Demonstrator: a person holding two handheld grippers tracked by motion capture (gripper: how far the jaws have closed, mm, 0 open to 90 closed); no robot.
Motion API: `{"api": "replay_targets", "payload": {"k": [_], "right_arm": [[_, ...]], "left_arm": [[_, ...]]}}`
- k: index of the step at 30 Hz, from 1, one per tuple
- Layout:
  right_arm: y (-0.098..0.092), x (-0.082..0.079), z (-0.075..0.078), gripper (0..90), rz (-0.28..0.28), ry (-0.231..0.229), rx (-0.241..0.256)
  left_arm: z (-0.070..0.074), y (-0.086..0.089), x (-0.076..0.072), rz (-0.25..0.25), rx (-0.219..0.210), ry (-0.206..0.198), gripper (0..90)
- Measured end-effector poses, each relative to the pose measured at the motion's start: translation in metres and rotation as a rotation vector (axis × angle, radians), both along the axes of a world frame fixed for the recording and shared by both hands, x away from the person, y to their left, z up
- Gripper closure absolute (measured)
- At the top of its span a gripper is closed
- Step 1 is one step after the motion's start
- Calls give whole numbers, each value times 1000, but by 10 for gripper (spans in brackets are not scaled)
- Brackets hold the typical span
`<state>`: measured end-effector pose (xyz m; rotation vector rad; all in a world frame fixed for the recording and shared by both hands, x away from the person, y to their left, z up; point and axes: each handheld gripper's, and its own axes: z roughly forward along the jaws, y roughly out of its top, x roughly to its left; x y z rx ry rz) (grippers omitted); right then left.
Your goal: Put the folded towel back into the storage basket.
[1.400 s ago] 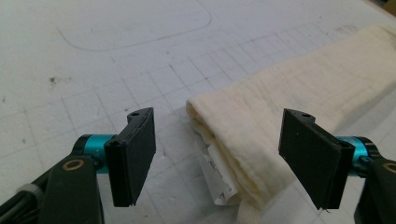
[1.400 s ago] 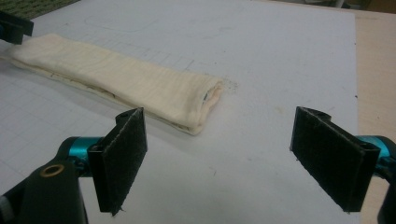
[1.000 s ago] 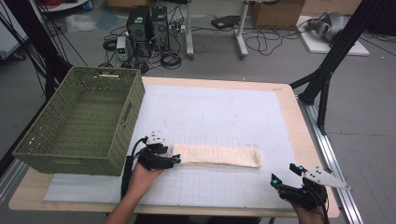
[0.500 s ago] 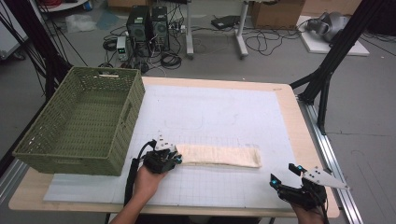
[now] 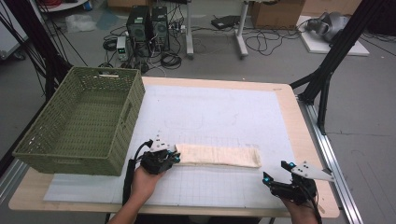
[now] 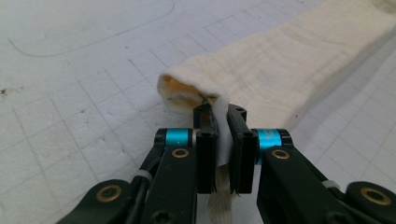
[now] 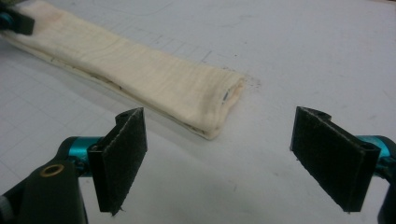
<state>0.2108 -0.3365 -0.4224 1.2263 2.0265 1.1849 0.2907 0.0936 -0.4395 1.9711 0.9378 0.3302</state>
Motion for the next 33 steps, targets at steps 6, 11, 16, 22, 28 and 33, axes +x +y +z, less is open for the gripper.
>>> {"api": "replay_targets", "payload": {"k": [6,11,16,22,28,33], "right_arm": [[16,14,1,211,26,-11,16],[24,33,-4,235,-5,5,21],[28,50,-13,302,-50,57,10],[35,57,-19,335,-59,61,-5],[45,60,-27,443,-32,101,-80],[44,62,-29,483,-27,132,-73]], "left_arm": [[3,3,-2,-9,-32,-3,827],[4,7,-2,-8,-55,-6,826],[2,9,-1,-2,-60,-3,825],[3,10,-2,3,-60,-7,824],[4,12,-4,9,-62,-11,824],[2,13,-2,8,-60,-8,824]]}}
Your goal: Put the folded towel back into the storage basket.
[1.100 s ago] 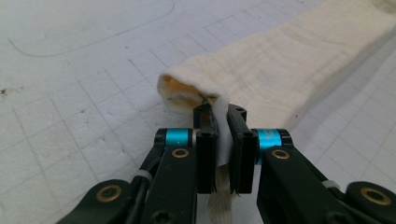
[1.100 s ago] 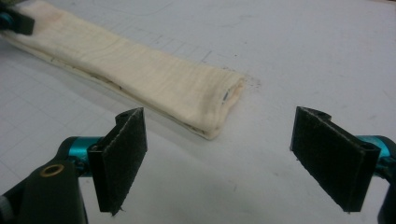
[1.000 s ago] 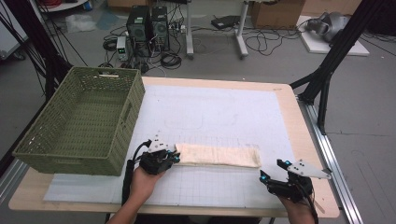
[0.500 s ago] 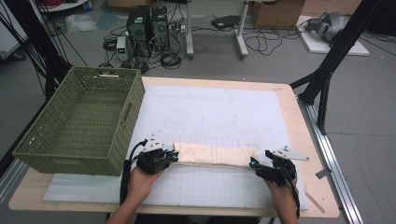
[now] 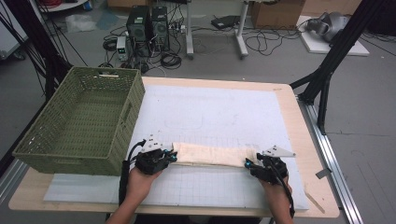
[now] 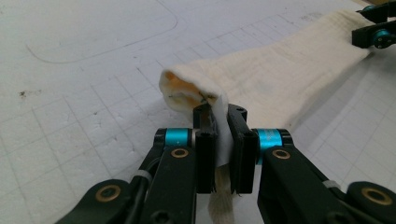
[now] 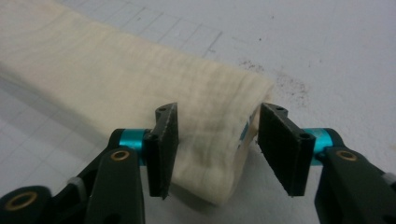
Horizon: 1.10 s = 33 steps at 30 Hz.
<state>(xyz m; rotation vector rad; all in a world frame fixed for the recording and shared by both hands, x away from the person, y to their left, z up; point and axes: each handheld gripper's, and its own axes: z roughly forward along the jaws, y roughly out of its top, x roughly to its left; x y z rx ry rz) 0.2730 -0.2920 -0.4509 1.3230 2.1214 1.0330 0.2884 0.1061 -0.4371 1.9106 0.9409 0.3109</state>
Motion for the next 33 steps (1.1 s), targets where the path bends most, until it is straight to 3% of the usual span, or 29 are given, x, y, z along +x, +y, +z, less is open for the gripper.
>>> {"api": "replay_targets", "payload": {"k": [5,12,14,18,19,21,22,23,25,27,33], "right_arm": [[0,0,-1,492,3,3,0],[-3,1,-1,490,-35,50,42],[-1,-1,-1,493,-46,43,40],[1,-2,-1,548,-50,45,45],[1,-2,0,600,-55,58,52],[3,-3,1,788,-22,74,72],[3,-3,1,788,-22,74,72],[10,-6,2,808,-7,43,17],[11,-6,3,812,-5,50,14],[8,-5,2,816,3,57,42],[1,-5,3,818,39,56,61]], "left_arm": [[-1,0,0,5,16,4,824],[-1,0,-1,7,28,2,824],[-2,0,-1,8,30,3,824],[-1,-1,-2,9,37,-2,824],[-1,0,-1,7,39,-2,824],[-2,-1,-1,9,40,-3,824],[-1,-1,-2,7,48,-5,824],[-1,-1,-2,8,46,-8,824],[-1,0,-2,8,42,-8,824],[-1,0,-2,9,34,-10,824],[1,1,-3,3,18,-19,824]]}}
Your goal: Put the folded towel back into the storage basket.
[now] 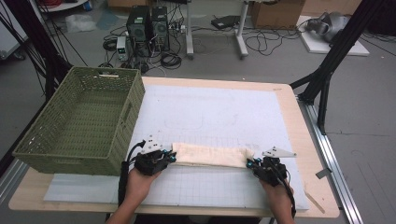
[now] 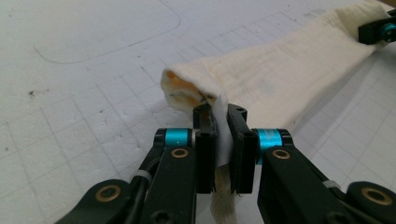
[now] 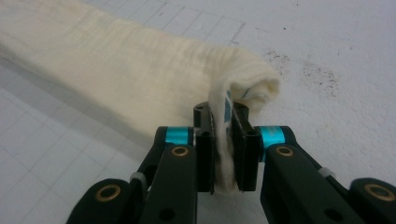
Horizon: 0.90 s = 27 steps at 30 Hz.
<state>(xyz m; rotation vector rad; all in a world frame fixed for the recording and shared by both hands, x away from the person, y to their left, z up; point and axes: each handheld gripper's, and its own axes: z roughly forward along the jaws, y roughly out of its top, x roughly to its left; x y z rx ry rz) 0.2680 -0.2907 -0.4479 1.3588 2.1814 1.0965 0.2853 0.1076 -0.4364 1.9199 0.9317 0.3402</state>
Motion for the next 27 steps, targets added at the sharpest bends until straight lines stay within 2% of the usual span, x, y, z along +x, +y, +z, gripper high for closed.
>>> {"api": "replay_targets", "payload": {"k": [9,13,14,15,21,23,27], "right_arm": [[-7,-3,8,818,47,-31,28],[-8,-5,11,817,55,-58,25],[-10,-7,14,816,66,-85,24],[-11,-8,15,816,73,-94,25],[-17,-10,18,817,86,-124,55],[-19,-11,20,816,92,-135,78],[-21,-9,23,815,123,-180,80]], "left_arm": [[6,3,-4,-8,-34,-28,824],[9,4,-6,-26,-46,-43,824],[10,4,-6,-27,-54,-49,824],[12,5,-7,-33,-53,-53,825],[17,5,-9,-41,-65,-71,825],[20,6,-10,-41,-73,-77,825],[22,7,-13,-49,-73,-95,825]]}}
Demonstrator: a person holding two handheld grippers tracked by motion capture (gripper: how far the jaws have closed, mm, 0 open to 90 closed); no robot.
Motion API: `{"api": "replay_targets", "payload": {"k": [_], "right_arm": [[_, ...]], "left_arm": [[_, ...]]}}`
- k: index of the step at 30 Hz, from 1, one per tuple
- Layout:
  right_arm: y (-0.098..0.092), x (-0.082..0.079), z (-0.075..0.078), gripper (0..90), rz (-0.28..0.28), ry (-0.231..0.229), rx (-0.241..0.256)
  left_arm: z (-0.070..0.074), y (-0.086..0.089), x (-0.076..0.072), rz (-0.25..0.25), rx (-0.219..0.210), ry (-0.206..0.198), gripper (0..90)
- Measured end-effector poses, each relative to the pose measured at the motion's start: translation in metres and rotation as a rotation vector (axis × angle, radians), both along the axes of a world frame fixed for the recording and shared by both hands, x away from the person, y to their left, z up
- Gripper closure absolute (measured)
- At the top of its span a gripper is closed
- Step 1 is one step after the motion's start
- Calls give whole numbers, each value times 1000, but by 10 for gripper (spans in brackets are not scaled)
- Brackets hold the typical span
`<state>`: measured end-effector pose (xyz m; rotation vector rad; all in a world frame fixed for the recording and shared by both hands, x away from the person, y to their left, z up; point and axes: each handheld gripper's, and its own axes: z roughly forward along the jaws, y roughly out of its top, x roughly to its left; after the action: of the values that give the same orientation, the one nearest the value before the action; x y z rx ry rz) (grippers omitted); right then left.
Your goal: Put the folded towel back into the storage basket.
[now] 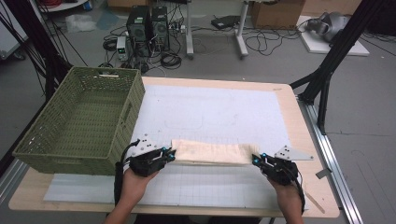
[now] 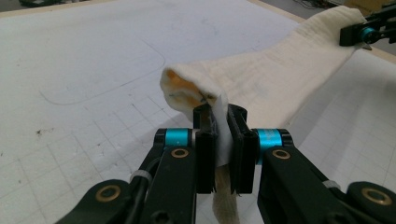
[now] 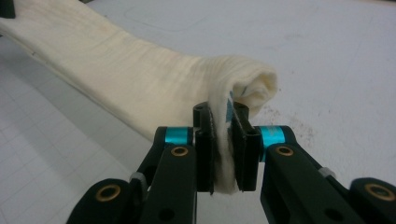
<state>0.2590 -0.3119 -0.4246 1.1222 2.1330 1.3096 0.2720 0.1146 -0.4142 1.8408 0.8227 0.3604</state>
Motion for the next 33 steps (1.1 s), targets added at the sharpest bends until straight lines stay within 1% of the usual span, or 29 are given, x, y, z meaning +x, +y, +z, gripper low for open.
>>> {"api": "replay_targets", "payload": {"k": [2,7,9,11,14,15,16,18,20,21,22,23,24,33], "right_arm": [[-2,-1,1,816,9,-29,17],[-8,-1,5,815,27,-67,74],[-9,-1,6,816,30,-78,84],[-10,-1,8,815,33,-76,93],[-11,0,11,815,36,-84,111],[-11,0,11,815,36,-84,111],[-11,1,13,816,42,-94,110],[-10,1,15,815,42,-90,113],[-10,3,17,815,49,-98,111],[-10,7,20,816,62,-110,105],[-10,7,20,816,62,-110,105],[-9,9,22,816,63,-108,126],[-8,11,24,817,66,-109,132],[10,34,36,819,94,-122,99]], "left_arm": [[1,0,-1,-1,-1,-6,825],[2,2,-2,-12,-12,-24,825],[2,2,-2,-16,-16,-35,825],[3,3,-2,-20,-20,-42,825],[6,4,-3,-22,-24,-54,825],[7,5,-5,-22,-25,-56,825],[9,5,-6,-24,-26,-64,826],[12,6,-8,-26,-31,-71,826],[15,7,-10,-29,-35,-84,826],[18,8,-12,-31,-38,-91,826],[20,9,-13,-33,-40,-96,826],[22,10,-14,-34,-41,-100,826],[24,11,-16,-34,-42,-107,827],[39,29,-27,-24,-58,-141,827]]}}
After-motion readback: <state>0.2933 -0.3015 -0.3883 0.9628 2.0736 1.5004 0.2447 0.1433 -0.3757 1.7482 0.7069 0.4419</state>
